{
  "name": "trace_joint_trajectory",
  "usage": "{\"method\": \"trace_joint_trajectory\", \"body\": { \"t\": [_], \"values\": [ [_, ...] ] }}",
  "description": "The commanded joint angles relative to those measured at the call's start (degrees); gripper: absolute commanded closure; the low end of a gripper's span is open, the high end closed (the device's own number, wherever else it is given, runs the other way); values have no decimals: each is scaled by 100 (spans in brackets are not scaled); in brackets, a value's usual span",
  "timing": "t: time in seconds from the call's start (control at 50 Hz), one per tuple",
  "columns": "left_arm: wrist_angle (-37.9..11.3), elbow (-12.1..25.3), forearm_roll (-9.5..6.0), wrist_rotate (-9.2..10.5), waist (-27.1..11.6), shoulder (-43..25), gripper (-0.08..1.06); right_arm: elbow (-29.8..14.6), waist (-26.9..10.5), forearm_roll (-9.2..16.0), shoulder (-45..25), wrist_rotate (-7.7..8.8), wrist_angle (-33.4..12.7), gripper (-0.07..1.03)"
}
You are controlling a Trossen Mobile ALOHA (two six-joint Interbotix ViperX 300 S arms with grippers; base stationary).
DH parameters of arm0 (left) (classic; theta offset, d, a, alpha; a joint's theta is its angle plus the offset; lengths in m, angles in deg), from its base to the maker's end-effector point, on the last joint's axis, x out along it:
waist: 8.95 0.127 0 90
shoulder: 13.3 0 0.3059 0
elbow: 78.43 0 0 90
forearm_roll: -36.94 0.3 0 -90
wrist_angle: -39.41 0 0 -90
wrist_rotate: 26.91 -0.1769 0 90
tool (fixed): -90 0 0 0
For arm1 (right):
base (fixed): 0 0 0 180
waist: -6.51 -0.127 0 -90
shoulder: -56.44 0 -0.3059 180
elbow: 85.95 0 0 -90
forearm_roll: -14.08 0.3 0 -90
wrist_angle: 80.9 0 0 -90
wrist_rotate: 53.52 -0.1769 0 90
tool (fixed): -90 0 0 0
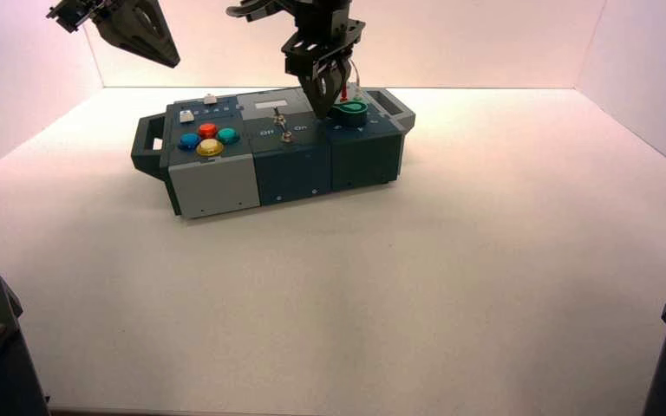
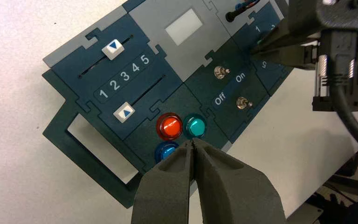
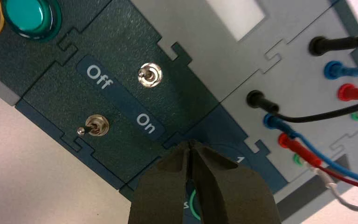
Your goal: Turn the knob to position 6.
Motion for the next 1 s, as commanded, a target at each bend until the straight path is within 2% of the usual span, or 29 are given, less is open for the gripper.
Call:
{"method": "trace_joint_trajectory", "body": {
  "t": [0.02,0.64,1.0],
  "values": [
    [0,149,-44,-53,18,114,100,-202,0,-62,132,26,0,98],
    [-35,149,-44,-53,9,123,100,-316,26,-132,88,26,-35,98],
    [-53,158,-44,-53,9,141,100,-378,-9,123,554,9,-211,98]
  ]
}}
